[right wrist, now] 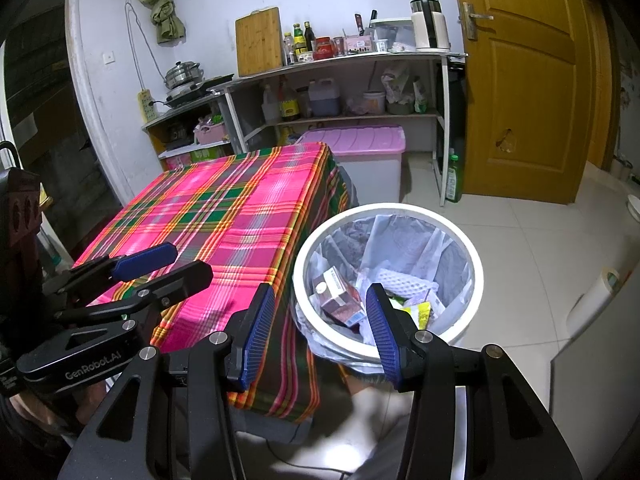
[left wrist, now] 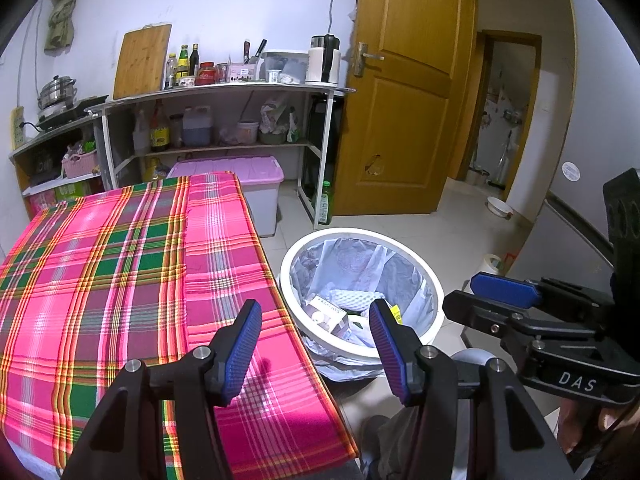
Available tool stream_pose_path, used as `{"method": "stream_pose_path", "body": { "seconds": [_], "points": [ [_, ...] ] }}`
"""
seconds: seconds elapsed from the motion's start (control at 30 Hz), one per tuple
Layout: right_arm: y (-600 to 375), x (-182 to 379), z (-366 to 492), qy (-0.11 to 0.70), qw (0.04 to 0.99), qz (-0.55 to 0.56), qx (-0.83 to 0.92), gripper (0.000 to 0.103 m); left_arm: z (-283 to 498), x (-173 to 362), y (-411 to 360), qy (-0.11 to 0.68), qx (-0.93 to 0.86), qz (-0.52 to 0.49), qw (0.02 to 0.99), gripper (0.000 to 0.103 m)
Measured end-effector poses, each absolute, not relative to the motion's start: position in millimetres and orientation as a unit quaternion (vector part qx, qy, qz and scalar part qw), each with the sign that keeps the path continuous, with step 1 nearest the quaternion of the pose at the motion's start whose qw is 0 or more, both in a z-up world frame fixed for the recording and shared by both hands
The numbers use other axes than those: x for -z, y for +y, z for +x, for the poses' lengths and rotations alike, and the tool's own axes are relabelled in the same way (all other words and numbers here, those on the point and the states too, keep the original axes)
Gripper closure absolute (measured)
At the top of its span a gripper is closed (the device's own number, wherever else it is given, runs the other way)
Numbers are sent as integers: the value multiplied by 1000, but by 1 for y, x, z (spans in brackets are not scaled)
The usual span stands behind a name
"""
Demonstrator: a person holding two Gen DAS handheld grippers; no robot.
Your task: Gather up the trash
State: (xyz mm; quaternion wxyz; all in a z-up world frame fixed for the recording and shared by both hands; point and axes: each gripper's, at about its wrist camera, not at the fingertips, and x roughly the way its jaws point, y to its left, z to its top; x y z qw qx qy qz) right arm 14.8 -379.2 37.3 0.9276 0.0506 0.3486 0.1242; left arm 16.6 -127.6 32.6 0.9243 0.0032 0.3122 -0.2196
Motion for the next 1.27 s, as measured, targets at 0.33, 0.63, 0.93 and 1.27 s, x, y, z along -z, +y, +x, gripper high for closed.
{"method": "stream_pose_path", "body": {
  "seconds": [0.33, 0.63, 0.93, 1.27],
  "points": [
    [-379, -37, 16, 349, 927, 51, -124, 54, 17, -32, -129, 313, 217, 5, 925, 47],
    [-377, -35, 17, 350, 927, 51, -124, 54, 17, -31, -127, 312, 214, 13, 926, 47],
    [-378, -36, 18, 351, 927, 51, -124, 54, 17, -32, -130, 313, 211, 16, 926, 47],
    [-378, -33, 17, 352, 926, 52, -123, 54, 17, -30, -129, 311, 209, 20, 927, 47]
  ]
}}
